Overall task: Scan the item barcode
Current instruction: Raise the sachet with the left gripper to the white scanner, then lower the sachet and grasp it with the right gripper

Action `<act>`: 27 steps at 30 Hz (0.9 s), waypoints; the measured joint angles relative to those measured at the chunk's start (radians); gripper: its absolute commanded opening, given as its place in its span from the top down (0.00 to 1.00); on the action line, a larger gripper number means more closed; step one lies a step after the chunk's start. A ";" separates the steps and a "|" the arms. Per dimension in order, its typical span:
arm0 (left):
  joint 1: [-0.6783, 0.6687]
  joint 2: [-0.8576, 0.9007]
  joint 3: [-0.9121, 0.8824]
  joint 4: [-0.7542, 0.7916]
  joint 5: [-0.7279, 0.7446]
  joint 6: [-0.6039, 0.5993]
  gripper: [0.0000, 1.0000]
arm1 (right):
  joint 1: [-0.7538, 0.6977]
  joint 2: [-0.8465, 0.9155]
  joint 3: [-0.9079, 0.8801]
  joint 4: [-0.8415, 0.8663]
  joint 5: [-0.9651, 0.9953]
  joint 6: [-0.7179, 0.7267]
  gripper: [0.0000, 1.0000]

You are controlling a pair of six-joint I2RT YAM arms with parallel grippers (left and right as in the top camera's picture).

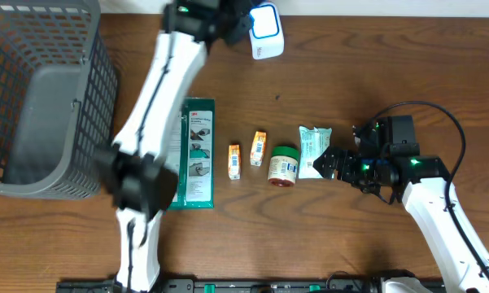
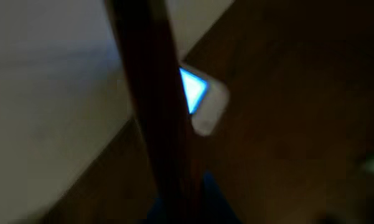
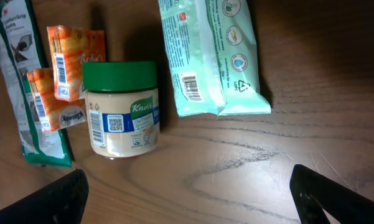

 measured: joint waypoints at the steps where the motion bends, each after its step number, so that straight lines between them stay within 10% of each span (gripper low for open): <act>1: 0.000 -0.037 0.004 -0.074 0.068 -0.042 0.93 | 0.000 0.000 0.000 0.000 0.000 0.000 0.01; 10: -0.018 -0.046 0.009 -0.449 0.489 -0.227 0.92 | 0.000 0.000 -0.001 0.024 0.009 0.000 0.01; 27: -0.117 -0.031 0.007 -0.574 0.639 -0.263 0.92 | -0.017 0.000 -0.002 0.157 -0.360 -0.067 0.10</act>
